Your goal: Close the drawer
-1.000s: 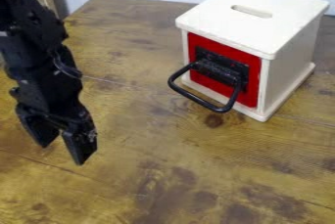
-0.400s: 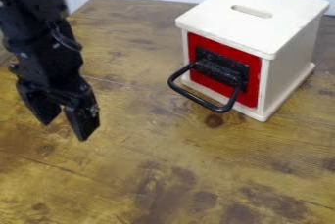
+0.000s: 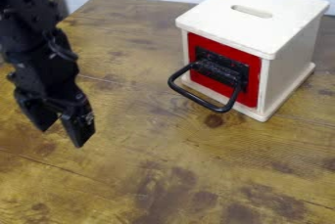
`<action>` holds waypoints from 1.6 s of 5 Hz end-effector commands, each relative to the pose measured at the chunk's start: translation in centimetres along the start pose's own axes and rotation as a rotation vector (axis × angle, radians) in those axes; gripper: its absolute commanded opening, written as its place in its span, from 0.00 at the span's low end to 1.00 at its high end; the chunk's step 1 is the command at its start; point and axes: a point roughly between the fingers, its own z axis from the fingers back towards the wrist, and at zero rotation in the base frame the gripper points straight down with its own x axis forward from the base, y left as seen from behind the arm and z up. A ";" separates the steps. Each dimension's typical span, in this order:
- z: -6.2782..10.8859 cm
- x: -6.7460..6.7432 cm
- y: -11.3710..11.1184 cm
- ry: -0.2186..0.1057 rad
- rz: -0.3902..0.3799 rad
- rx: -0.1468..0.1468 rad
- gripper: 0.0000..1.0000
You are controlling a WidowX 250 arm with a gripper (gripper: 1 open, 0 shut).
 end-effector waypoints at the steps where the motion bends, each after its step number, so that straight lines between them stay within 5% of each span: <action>1: 1.1 -0.5 0.3 -0.032 0.020 0.008 1.00; 3: 3.1 1.2 0.4 -0.075 0.008 0.022 1.00; 5: 2.2 0.1 -1.7 -0.054 0.058 0.020 1.00; 6: 2.2 -0.7 -3.0 -0.069 0.065 0.021 1.00; 8: 1.2 -0.8 -0.5 -0.038 -0.042 0.001 1.00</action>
